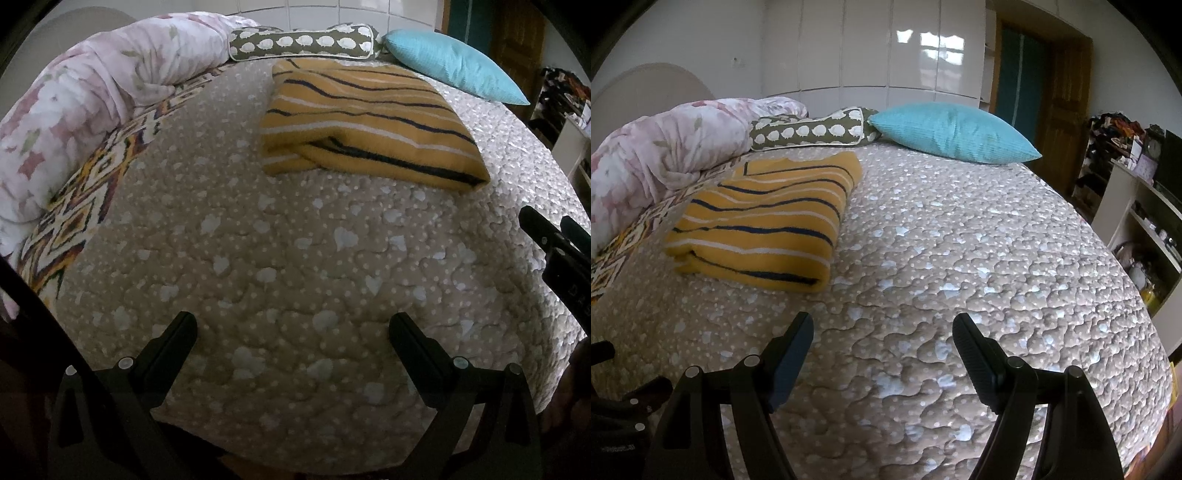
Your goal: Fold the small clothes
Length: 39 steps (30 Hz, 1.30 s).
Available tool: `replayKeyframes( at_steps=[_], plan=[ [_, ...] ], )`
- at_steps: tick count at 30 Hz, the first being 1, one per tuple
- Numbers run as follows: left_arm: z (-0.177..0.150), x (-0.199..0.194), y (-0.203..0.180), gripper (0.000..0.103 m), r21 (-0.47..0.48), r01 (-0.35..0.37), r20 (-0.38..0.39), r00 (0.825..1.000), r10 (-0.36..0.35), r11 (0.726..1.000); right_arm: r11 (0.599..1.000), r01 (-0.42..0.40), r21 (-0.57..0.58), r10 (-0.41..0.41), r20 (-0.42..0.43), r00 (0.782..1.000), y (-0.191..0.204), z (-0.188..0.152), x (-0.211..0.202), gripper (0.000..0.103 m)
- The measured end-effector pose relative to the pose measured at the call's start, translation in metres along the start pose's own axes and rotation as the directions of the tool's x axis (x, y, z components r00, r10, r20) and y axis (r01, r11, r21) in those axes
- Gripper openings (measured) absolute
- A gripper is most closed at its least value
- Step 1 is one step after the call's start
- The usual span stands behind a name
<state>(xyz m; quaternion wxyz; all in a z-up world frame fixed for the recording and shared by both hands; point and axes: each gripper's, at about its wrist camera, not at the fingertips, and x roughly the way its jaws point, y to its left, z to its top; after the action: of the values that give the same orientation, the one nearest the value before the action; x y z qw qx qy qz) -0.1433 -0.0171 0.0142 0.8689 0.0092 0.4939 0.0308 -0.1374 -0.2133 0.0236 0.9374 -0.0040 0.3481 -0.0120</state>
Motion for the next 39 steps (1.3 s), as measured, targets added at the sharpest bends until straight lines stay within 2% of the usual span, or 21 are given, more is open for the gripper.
replayKeyframes(
  at_steps=[17, 28, 32, 35, 37, 39],
  plan=[
    [-0.002, 0.01, -0.001, 0.103, 0.007, -0.002, -0.013, 1.0, 0.002, 1.0, 1.0, -0.005, 0.0, 0.005, -0.027, 1.0, 0.001, -0.004, 0.009, 0.082],
    [-0.003, 0.019, 0.005, 0.103, -0.029, 0.023, -0.018, 1.0, -0.024, 0.999, 1.0, -0.006, -0.001, 0.006, -0.027, 1.0, -0.001, -0.004, 0.01, 0.082],
    [-0.006, 0.018, 0.002, 0.103, -0.001, 0.016, 0.013, 1.0, -0.016, 1.0, 1.0, -0.009, -0.016, 0.009, -0.006, 1.0, -0.003, 0.011, 0.008, 0.082],
    [-0.01, 0.014, 0.0, 0.103, 0.031, 0.025, 0.036, 0.999, -0.026, 0.999, 0.999, -0.025, -0.031, 0.025, 0.004, 1.0, -0.004, 0.035, 0.013, 0.082],
    [-0.011, 0.008, 0.006, 0.103, 0.025, 0.07, 0.049, 0.996, -0.072, 0.997, 0.998, -0.048, -0.029, 0.049, 0.029, 0.998, -0.005, 0.058, 0.019, 0.082],
    [-0.011, -0.001, 0.017, 0.103, 0.001, 0.149, 0.07, 0.986, -0.149, 0.989, 0.996, -0.094, 0.008, 0.094, 0.05, 0.994, -0.011, 0.087, 0.033, 0.082]
  ],
)
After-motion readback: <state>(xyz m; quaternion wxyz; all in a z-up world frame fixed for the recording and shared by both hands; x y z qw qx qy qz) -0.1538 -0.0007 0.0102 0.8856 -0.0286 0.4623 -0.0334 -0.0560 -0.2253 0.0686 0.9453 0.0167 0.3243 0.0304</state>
